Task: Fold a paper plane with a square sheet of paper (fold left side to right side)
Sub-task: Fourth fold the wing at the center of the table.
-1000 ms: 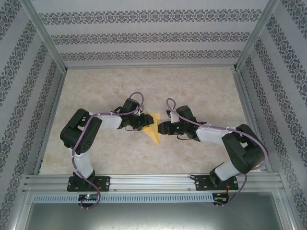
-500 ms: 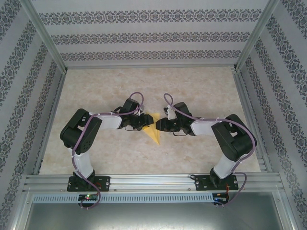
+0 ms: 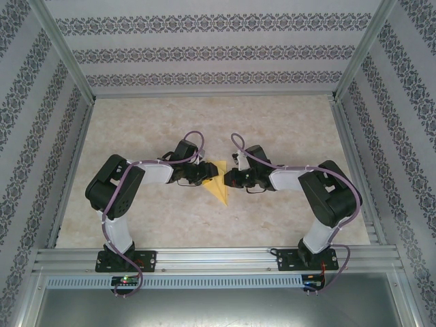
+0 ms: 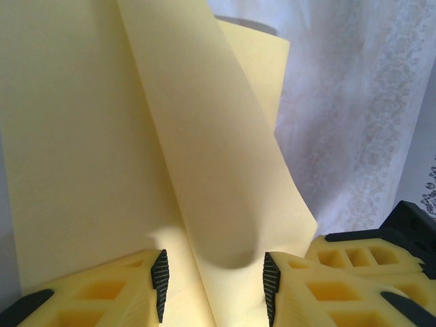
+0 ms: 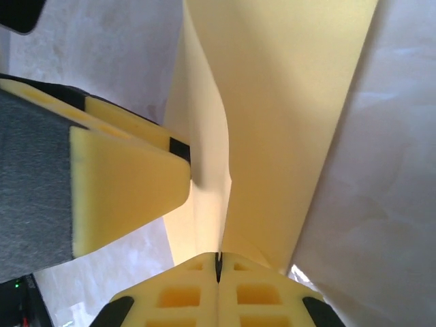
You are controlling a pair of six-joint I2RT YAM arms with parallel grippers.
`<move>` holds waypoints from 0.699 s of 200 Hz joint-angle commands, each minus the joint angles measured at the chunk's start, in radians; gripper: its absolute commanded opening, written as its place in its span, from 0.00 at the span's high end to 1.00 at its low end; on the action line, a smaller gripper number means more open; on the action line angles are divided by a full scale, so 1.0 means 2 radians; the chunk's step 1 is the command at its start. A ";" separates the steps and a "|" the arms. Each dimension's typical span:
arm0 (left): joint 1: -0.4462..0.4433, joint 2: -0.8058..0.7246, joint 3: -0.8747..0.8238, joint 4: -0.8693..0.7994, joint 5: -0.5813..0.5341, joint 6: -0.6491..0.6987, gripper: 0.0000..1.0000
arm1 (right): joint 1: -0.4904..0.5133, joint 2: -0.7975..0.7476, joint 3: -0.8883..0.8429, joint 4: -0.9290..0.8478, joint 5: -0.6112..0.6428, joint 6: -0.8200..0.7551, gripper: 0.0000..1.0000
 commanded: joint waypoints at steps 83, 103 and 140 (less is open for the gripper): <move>-0.008 0.007 0.006 -0.028 -0.011 0.013 0.55 | -0.001 0.023 0.022 -0.025 0.022 -0.022 0.99; -0.008 0.007 0.007 -0.028 -0.011 0.014 0.55 | -0.001 0.027 0.023 -0.027 0.022 -0.023 0.99; -0.008 0.006 0.007 -0.029 -0.010 0.015 0.55 | 0.001 0.033 0.026 -0.038 0.027 -0.028 0.99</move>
